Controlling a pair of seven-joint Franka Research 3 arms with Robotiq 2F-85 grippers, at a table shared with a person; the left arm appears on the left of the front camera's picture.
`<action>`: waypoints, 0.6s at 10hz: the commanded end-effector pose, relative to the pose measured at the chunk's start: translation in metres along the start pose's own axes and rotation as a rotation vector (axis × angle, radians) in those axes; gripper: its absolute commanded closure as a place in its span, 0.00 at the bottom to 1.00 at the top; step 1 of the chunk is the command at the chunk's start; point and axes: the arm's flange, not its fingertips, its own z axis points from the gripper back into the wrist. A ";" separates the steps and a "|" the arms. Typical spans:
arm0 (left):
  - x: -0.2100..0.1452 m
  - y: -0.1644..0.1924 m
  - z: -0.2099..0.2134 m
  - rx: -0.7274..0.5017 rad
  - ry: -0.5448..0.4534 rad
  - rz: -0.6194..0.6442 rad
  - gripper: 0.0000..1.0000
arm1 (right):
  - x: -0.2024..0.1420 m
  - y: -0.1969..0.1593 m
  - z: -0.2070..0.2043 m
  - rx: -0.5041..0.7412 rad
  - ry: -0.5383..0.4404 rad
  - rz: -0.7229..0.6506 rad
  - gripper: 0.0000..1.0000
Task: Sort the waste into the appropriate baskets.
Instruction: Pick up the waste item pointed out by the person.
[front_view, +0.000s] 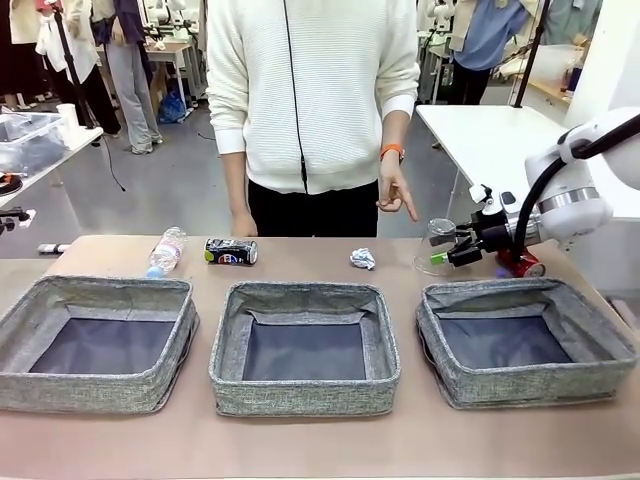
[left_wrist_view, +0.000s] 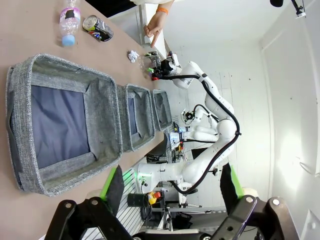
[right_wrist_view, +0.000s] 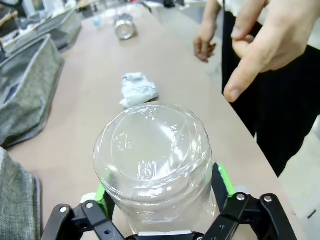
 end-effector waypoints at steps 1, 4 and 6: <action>-0.002 -0.002 0.001 -0.005 0.012 -0.021 0.00 | 0.005 -0.006 -0.001 -0.013 -0.022 -0.038 0.19; -0.002 -0.002 0.001 -0.005 0.012 -0.021 0.00 | 0.003 -0.005 0.000 -0.018 -0.021 -0.052 0.57; -0.002 -0.002 0.001 -0.005 0.012 -0.021 0.00 | 0.001 -0.004 0.003 -0.021 -0.006 -0.060 0.76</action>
